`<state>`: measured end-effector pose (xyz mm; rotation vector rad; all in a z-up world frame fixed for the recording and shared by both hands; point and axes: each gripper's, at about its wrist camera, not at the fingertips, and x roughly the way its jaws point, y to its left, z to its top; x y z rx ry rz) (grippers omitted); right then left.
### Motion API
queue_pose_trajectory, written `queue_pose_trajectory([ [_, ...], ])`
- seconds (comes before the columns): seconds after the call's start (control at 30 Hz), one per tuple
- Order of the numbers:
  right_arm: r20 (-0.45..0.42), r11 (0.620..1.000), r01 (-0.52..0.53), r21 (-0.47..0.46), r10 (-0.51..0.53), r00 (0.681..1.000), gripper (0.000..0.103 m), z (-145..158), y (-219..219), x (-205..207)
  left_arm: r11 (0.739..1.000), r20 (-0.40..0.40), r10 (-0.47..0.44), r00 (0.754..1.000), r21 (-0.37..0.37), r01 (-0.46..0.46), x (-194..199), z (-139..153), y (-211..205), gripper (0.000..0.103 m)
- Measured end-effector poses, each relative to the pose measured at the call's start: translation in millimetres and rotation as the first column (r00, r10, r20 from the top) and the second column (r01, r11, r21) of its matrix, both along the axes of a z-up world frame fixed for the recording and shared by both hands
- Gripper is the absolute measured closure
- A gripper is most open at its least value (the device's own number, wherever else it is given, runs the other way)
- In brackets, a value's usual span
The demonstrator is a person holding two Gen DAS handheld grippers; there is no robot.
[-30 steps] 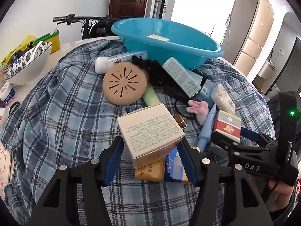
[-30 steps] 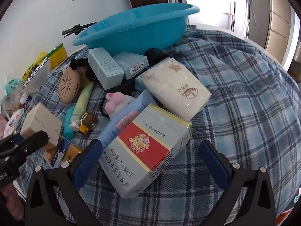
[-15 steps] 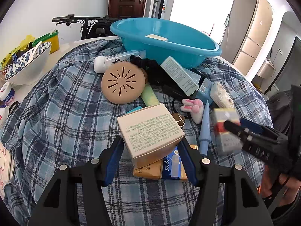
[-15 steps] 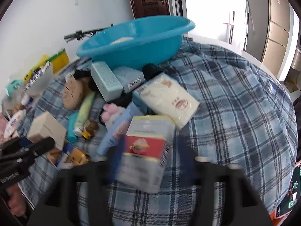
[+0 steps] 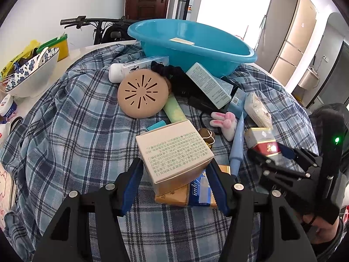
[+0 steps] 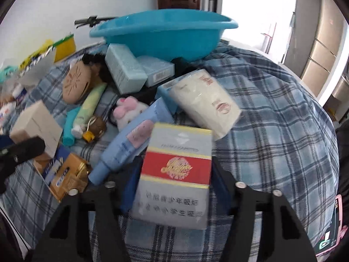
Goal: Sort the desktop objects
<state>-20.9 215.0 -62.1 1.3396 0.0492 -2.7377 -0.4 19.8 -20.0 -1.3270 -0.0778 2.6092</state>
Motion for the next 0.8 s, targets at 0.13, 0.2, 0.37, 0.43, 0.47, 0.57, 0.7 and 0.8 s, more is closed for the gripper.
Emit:
queue_pose_trajectory([
  [0.13, -0.031, 1.0, 0.003, -0.03, -0.004, 1.0, 0.048, 10, 7, 1, 0.997, 0.007, -0.073, 0.997, -0.029, 0.073, 4, -1, 9, 0.041],
  [0.2, -0.035, 0.999, 0.007, -0.035, -0.008, 0.999, 0.048, 13, 7, 3, 0.992, 0.003, -0.108, 0.994, -0.057, 0.108, 8, -2, 15, 0.041],
  [0.37, -0.012, 0.997, 0.011, -0.07, -0.011, 1.0, 0.048, 11, 8, 2, 0.997, 0.018, -0.072, 0.997, 0.018, 0.072, 2, -7, 13, 0.028],
  [0.43, -0.013, 0.998, 0.01, -0.068, -0.011, 1.0, 0.048, 11, 8, 4, 0.999, 0.009, -0.028, 1.0, 0.019, 0.028, -1, -8, 12, 0.028],
  [0.47, -0.013, 0.997, 0.011, -0.072, -0.012, 1.0, 0.048, 12, 9, 4, 1.0, 0.005, -0.015, 1.0, 0.017, 0.014, -3, -9, 12, 0.028],
  [0.57, -0.019, 0.997, 0.02, -0.076, -0.021, 1.0, 0.048, 13, 12, 5, 0.999, 0.002, 0.005, 1.0, 0.036, -0.005, -8, -10, 13, 0.028],
  [0.7, -0.013, 0.996, 0.026, -0.08, -0.027, 1.0, 0.048, 10, 15, 4, 0.999, -0.025, 0.041, 0.999, -0.028, -0.041, -8, -9, 18, 0.048],
  [0.8, 0.021, 0.998, -0.001, -0.062, 0.002, 1.0, 0.047, 2, 11, 0, 0.999, -0.024, 0.009, 1.0, -0.042, -0.01, -7, -9, 19, 0.048],
])
